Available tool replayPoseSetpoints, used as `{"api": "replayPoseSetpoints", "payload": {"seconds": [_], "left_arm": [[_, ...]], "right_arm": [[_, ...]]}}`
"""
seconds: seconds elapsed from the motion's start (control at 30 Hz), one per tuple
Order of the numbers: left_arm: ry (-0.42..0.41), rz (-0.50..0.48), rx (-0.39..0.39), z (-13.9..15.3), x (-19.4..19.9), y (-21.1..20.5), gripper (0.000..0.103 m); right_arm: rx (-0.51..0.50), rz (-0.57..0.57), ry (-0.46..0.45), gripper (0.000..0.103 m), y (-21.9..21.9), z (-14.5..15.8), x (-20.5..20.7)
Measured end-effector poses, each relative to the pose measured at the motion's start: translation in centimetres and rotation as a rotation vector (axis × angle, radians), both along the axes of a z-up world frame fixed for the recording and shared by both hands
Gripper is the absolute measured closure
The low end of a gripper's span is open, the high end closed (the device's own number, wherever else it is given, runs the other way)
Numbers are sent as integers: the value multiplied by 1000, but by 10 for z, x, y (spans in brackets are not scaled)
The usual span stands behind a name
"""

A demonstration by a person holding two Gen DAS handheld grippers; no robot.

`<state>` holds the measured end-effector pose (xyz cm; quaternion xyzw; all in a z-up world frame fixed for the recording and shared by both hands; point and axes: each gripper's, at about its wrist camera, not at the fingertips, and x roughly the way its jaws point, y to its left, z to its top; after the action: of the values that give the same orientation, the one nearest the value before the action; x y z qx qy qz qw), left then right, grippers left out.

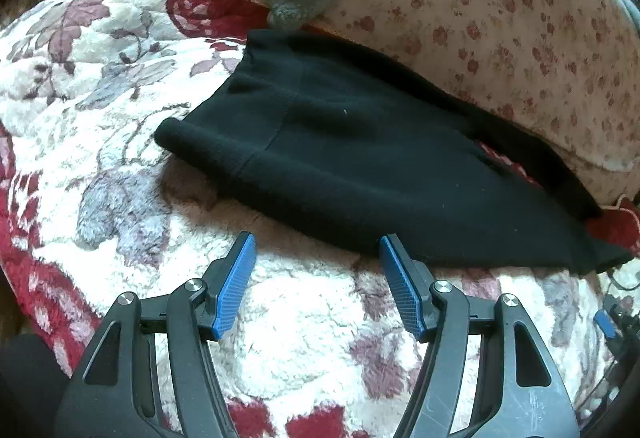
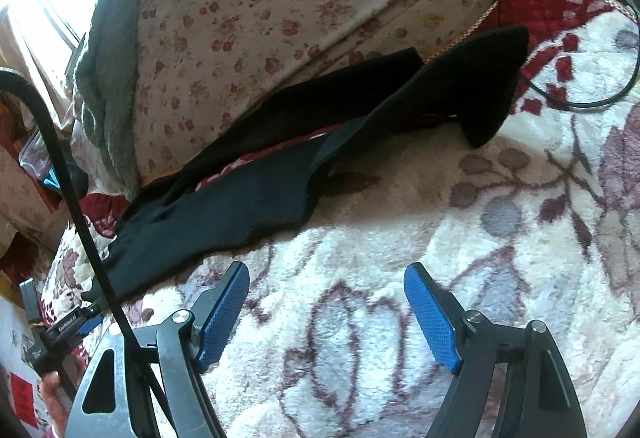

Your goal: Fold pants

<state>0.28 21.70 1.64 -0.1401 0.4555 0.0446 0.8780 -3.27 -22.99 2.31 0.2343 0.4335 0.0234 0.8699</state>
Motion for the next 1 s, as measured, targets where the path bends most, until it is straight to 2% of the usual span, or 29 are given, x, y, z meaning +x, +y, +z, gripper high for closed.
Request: {"api": "replayPoseSetpoints", "payload": {"seconds": [0.47, 0.73, 0.8, 0.87, 0.9, 0.97, 1.0], "left_arm": [[-18, 60, 1, -4, 38, -11, 38], [-6, 62, 13, -5, 54, -14, 38], [-5, 60, 18, -6, 57, -15, 38], [6, 48, 30, -7, 61, -17, 38], [7, 42, 35, -7, 62, -18, 38], [-1, 17, 44, -6, 63, -18, 59], [-2, 10, 43, -6, 64, -17, 84]], "right_arm": [[50, -66, -20, 24, -31, -4, 15], [172, -141, -25, 24, -58, -11, 54], [202, -140, -35, 37, -61, -14, 67], [220, -149, -25, 64, -64, -20, 78], [236, -153, -25, 70, -65, -23, 82], [256, -160, -39, 87, -68, -27, 85], [245, -161, -42, 89, -67, -26, 85]]}}
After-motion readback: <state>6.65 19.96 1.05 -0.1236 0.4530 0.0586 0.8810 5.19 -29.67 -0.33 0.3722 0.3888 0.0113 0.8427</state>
